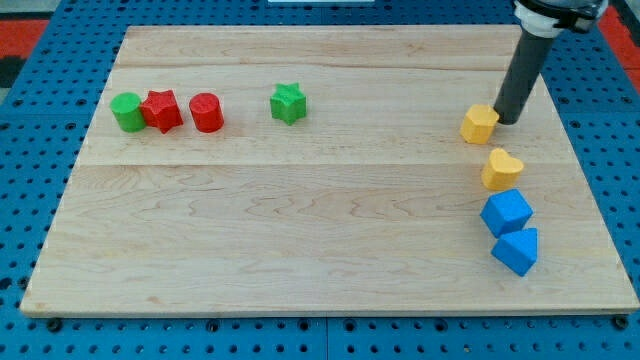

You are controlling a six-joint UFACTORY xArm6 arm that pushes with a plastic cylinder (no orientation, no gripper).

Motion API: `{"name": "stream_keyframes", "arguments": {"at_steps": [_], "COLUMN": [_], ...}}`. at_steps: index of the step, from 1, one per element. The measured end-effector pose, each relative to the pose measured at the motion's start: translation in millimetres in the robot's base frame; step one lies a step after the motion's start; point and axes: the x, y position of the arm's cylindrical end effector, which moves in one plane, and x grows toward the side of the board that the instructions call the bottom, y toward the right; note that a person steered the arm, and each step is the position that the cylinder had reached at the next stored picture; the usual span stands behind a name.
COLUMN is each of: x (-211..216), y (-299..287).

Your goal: Push the hexagon downwards

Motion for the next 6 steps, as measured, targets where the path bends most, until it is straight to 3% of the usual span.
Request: {"name": "stream_keyframes", "arguments": {"at_steps": [1, 2, 3, 4, 5, 6], "x": [-52, -48, 1, 24, -18, -25], "y": [-14, -51, -37, -26, -31, 14]}}
